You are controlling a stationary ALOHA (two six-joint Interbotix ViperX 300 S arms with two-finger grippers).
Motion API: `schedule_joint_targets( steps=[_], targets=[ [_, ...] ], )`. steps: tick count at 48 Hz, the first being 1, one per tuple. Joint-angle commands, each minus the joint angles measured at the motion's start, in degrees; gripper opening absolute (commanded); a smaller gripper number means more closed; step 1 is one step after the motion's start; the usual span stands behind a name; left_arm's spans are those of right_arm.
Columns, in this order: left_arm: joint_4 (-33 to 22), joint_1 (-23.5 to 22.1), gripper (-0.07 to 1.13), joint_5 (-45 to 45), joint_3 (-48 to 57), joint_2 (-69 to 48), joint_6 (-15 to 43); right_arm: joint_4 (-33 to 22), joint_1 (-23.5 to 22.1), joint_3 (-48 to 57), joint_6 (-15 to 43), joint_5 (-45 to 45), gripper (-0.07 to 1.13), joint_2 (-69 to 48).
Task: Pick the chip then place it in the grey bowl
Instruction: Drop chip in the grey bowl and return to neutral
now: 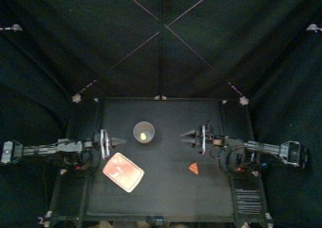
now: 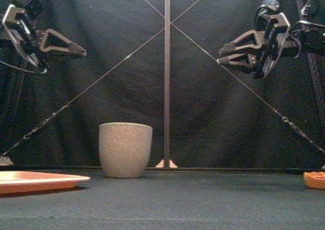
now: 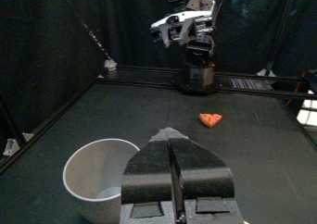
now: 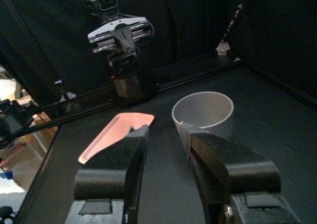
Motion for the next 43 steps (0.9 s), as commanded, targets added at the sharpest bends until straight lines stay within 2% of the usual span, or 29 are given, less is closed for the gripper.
schedule_joint_targets(
  steps=[1,43],
  targets=[
    [0.1,0.2,0.0,-0.6,-1.7,0.2,0.0,0.2,0.1,-0.5,0.0,-0.4,0.75,-0.3],
    [0.3,0.2,0.0,-0.2,-0.7,0.2,-0.1,0.2,-0.4,0.8,-0.1,-0.4,0.75,-0.3]
  ],
)
